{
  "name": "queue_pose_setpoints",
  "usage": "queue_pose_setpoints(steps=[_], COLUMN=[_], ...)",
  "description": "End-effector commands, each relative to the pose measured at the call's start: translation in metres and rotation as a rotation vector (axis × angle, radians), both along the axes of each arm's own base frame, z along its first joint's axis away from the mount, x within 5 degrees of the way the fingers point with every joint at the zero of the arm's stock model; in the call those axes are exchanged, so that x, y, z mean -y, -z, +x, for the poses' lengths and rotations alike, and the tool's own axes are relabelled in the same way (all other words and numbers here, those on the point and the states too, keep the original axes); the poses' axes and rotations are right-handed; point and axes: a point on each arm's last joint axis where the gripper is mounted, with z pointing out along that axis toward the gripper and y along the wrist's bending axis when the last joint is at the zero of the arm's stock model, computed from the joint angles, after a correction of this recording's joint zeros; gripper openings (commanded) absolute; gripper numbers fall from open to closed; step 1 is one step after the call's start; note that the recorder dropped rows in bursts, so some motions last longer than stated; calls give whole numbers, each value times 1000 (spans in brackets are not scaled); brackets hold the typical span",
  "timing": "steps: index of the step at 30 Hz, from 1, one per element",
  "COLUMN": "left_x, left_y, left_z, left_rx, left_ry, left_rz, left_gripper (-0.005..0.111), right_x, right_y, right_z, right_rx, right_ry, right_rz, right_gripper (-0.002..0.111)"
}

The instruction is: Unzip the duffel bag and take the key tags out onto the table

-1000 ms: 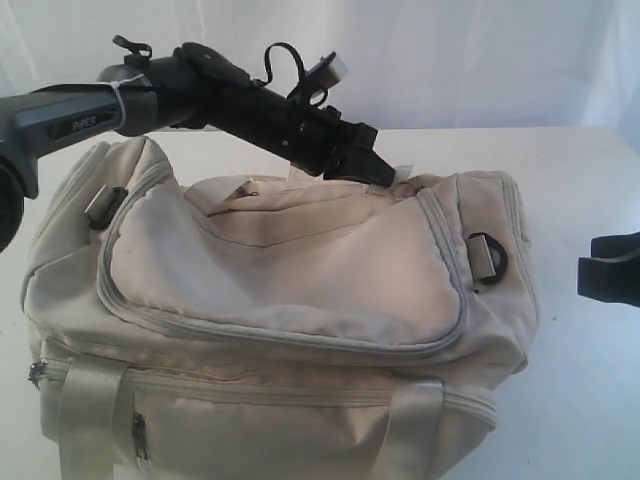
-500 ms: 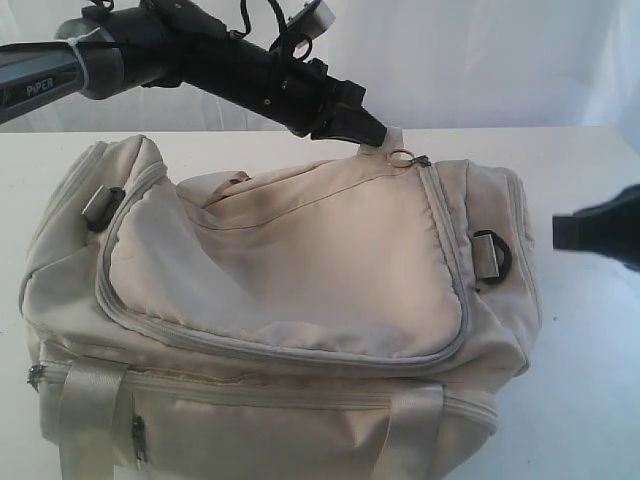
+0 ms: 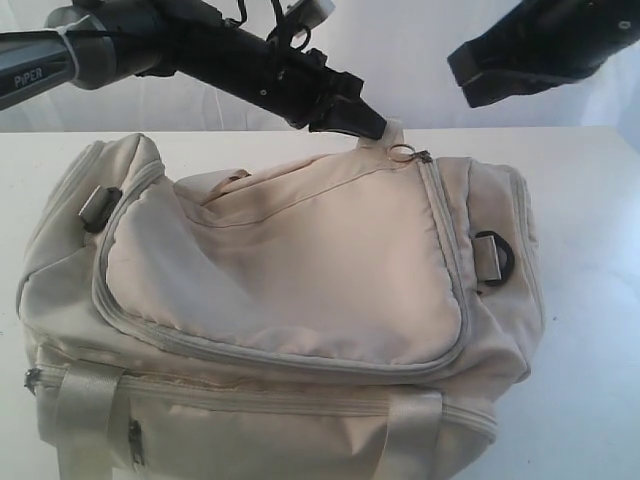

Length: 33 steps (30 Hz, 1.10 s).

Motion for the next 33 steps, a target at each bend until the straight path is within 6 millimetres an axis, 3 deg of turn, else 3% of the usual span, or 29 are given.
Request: queue_pose_setpoints(steps=[1,4,10,13,22,33], left_x=[0,-2,-2,-2,-2,-2], left_y=[-36,-42,-42,-42,-42,-42], left_z=[-15,-16,-14,-14,-13,-13], left_rx=[15,33,38,43,43,48], left_ry=[36,22,12,2,0,-4], left_rz=[-102,-104,-103,-104,-105,-105], left_gripper=[0,0,0,0,0,0], right_x=[-8,-9,-17,-18,-18,-22], right_y=[13,23,32,38,58,67], right_z=[31,42,50,55,74,82], right_rx=[-61,-69,-67,-66,-33,-35], right_ry=[-63,-106,-180,-192,-198,-188], right_rz=[4,-23,29,20,-14,31], right_gripper=[0,6,43,53,55,55])
